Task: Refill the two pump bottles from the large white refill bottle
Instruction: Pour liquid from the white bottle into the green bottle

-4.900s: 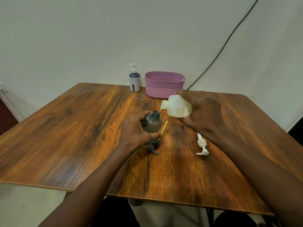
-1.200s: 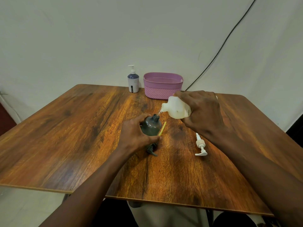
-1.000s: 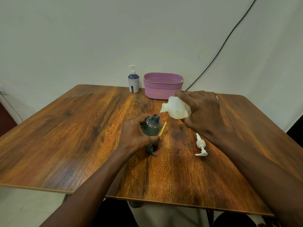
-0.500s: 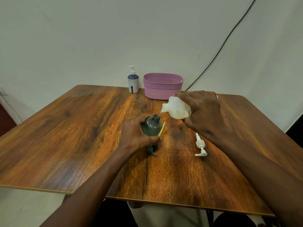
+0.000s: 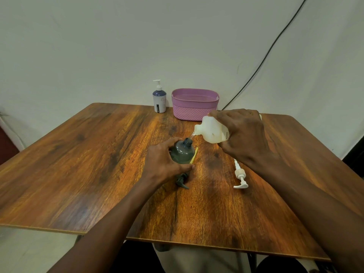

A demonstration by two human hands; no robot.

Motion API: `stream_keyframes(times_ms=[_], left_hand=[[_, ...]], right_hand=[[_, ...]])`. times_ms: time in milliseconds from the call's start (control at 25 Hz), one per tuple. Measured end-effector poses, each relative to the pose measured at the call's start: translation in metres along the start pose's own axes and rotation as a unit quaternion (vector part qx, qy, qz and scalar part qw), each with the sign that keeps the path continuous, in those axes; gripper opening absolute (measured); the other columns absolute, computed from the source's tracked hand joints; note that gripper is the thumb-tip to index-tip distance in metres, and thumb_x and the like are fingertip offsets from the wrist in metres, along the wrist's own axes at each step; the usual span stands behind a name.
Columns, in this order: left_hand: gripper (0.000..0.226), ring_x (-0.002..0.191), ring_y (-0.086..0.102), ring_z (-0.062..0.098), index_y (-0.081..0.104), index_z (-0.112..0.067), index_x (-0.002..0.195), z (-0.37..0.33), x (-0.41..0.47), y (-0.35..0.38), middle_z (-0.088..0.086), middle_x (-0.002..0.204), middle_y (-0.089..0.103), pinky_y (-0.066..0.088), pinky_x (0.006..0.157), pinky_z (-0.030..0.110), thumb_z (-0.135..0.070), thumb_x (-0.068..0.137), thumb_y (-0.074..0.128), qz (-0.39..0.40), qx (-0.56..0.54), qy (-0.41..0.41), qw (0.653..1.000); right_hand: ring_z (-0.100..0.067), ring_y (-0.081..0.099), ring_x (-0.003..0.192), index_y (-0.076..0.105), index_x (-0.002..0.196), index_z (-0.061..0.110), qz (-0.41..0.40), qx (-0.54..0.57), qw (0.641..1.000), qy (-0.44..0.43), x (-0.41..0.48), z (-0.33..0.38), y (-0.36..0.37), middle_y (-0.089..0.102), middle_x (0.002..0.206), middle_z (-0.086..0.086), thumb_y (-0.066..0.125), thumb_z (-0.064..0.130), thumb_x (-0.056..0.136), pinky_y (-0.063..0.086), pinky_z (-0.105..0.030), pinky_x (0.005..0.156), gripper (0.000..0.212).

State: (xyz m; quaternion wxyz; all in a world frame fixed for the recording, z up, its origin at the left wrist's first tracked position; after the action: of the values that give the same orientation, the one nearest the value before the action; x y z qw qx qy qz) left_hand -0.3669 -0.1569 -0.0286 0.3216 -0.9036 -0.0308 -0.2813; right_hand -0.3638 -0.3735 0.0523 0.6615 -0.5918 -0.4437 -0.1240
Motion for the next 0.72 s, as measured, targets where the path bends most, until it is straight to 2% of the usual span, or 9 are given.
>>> stream_keyframes(times_ms=[360, 560, 720], left_hand=[[0.084, 0.099, 0.061, -0.001, 0.062, -0.024, 0.131, 0.0002, 0.0020, 0.0016, -0.020, 0.112, 0.060, 0.047, 0.081, 0.002, -0.043, 0.057, 0.095, 0.003, -0.001, 0.000, 1.000], [0.082, 0.102, 0.064, 0.002, 0.063, -0.026, 0.129, 0.0005, 0.0025, 0.0024, -0.014, 0.116, 0.067, 0.048, 0.085, 0.006, -0.047, 0.056, 0.094, 0.009, -0.004, 0.001, 1.000], [0.082, 0.102, 0.064, 0.001, 0.063, -0.026, 0.130, 0.0006, 0.0022, 0.0029, -0.016, 0.115, 0.066, 0.046, 0.083, 0.002, -0.045, 0.057, 0.095, 0.008, -0.004, -0.002, 1.000]], right_hand=[[-0.039, 0.067, 0.110, 0.063, 0.135, 0.020, 0.001, -0.006, 1.000, -0.004, 0.0019, -0.0005, 0.0000, 0.072, 0.123, -0.014, 0.094, 0.030, 0.062, 0.051, -0.056, 0.093, 0.080], [-0.039, 0.067, 0.111, 0.062, 0.135, 0.020, 0.003, -0.013, 1.000, -0.007, 0.0019, -0.0003, -0.0005, 0.072, 0.124, -0.013, 0.094, 0.030, 0.062, 0.050, -0.056, 0.093, 0.080], [-0.039, 0.067, 0.111, 0.062, 0.135, 0.020, 0.000, -0.008, 1.000, -0.010, 0.0018, 0.0001, -0.0014, 0.072, 0.123, -0.012, 0.094, 0.029, 0.061, 0.050, -0.056, 0.093, 0.080]])
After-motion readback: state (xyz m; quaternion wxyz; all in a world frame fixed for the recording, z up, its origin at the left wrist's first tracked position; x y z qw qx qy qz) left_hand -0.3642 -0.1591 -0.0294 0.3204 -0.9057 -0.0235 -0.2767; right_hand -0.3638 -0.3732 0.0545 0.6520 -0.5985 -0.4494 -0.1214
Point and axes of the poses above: each hand's wrist, its own x-axis towards the middle knuckle, its own y-axis out of the palm, z = x × y, the point moved 6 cm from there along x, towards the middle knuckle
